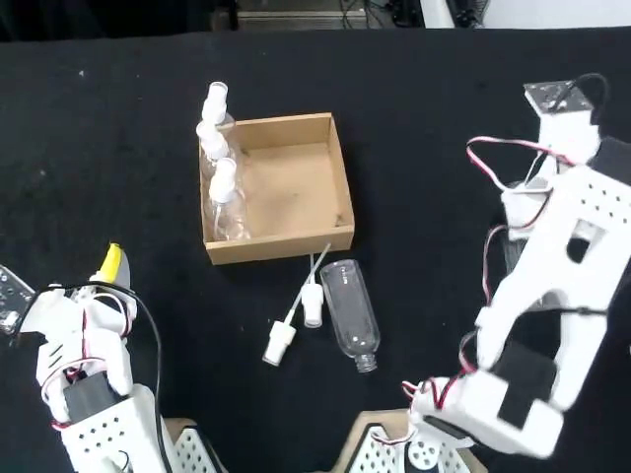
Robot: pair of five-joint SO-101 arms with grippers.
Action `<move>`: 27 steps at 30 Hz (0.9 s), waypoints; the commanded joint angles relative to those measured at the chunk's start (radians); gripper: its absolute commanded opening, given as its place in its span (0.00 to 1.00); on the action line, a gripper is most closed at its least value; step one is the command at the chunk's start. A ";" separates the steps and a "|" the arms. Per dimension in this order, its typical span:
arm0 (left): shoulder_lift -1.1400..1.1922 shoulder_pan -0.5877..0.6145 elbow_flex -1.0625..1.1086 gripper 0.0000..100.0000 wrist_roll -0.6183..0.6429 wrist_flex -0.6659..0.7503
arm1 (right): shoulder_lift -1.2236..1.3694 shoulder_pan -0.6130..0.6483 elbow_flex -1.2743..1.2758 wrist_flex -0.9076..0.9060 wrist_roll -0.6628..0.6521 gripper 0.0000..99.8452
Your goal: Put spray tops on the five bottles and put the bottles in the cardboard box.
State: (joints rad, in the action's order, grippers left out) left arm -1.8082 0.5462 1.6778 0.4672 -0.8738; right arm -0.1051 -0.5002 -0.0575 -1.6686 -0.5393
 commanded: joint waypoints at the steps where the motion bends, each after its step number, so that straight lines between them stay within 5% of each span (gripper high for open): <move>1: -0.012 0.001 0.021 0.28 0.003 0.023 | -0.177 0.044 0.113 0.026 0.014 0.01; 7: -0.012 0.005 0.021 0.28 0.006 0.023 | -0.429 0.087 0.452 0.222 0.032 0.01; 19: -0.012 0.007 0.021 0.28 0.003 0.023 | -0.779 0.351 0.984 0.585 0.376 0.01; 27: -0.015 -0.007 0.021 0.28 0.008 -0.100 | -0.835 0.356 1.201 0.796 0.459 0.01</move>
State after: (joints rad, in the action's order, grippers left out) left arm -1.8082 0.5462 1.6778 0.4672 -0.9122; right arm -0.8815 -0.1580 1.1178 -0.9429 -0.0928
